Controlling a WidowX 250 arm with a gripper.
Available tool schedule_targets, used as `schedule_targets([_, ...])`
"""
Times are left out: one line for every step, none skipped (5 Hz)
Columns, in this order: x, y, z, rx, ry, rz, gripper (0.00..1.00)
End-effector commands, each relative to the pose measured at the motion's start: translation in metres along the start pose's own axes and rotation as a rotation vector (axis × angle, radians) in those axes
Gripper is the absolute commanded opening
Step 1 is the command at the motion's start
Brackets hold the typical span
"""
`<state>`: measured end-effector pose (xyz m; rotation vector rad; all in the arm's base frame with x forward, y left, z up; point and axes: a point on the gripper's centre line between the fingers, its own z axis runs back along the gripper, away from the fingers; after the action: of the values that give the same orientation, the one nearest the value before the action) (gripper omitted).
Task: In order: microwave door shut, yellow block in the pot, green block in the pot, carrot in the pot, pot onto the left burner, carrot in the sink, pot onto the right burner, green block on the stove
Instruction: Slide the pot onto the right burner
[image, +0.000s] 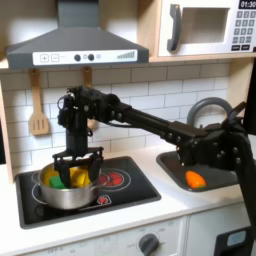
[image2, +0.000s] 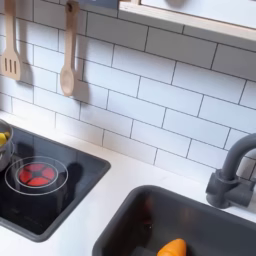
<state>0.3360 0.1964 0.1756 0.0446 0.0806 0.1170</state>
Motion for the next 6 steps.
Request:
schedule_targets([-0.002, -0.017, -0.002, -0.014, -0.002, -0.03, 1.0])
schedule_targets([-0.003, -0.038, 0.0, -0.017, -0.001, -0.071, 1.0])
schedule_targets([-0.004, -0.05, 0.002, -0.016, -0.005, -0.096, 1.0])
schedule_targets([-0.007, -0.06, 0.001, -0.018, -0.002, -0.111, 1.0])
schedule_targets([-0.011, -0.072, 0.001, -0.023, 0.002, -0.133, 1.0])
schedule_targets([-0.012, -0.086, 0.001, -0.026, 0.001, -0.156, 1.0])
